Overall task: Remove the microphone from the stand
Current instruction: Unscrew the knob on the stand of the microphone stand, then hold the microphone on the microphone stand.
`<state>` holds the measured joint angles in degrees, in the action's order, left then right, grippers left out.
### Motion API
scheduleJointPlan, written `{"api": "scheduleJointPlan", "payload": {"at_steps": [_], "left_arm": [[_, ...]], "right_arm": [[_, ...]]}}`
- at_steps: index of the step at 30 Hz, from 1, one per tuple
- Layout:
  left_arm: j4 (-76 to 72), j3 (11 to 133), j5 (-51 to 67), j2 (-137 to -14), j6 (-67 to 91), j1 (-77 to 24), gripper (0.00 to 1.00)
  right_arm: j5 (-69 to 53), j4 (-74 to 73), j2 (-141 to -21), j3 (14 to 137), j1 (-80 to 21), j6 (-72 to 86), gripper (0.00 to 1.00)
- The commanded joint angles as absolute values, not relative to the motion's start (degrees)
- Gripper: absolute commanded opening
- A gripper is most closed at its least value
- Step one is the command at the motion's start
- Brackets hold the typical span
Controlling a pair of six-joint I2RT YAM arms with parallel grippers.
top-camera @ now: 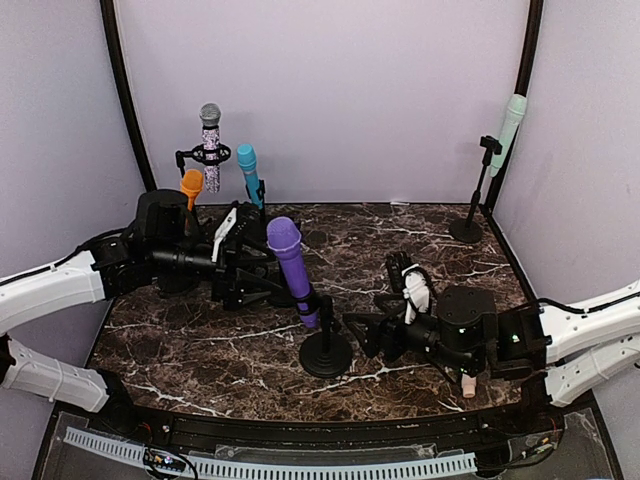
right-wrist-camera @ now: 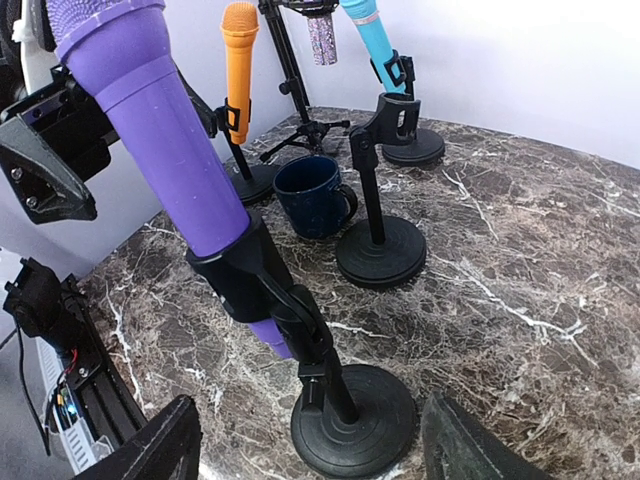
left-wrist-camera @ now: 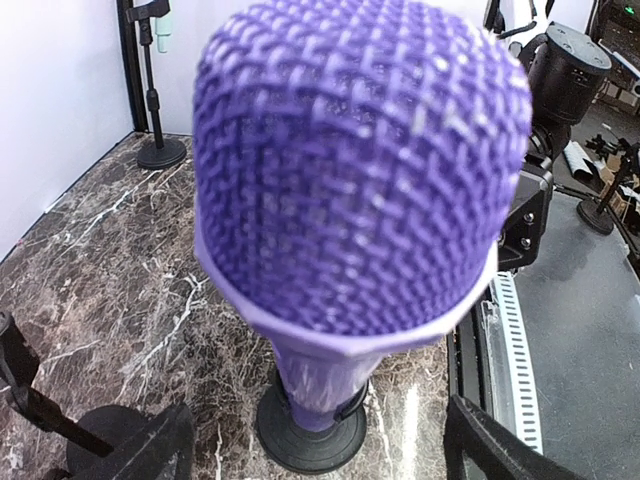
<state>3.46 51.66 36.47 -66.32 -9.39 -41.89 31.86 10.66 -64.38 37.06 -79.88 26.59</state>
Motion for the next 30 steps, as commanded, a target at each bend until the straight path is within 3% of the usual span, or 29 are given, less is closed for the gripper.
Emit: {"api": "scheduleJointPlan", "payload": {"at_steps": [1,12,30], "left_arm": [[1.74,50.22,32.50,-62.02,-5.30,-41.85,0.88],[5.51,55.16,14.91,-59.60,3.66,-48.46,0.87],[1.55,59.87,12.70,-63.54,9.86,-51.86,0.88]], "right_arm": [[30.45,13.62,-62.33,35.31,-80.06,27.64,0.81],[27.23,11.32,-61.12,32.80,-76.86,33.05,0.84],[23.01,13.10,-63.68,34.46,-75.85,31.36,0.82]]}}
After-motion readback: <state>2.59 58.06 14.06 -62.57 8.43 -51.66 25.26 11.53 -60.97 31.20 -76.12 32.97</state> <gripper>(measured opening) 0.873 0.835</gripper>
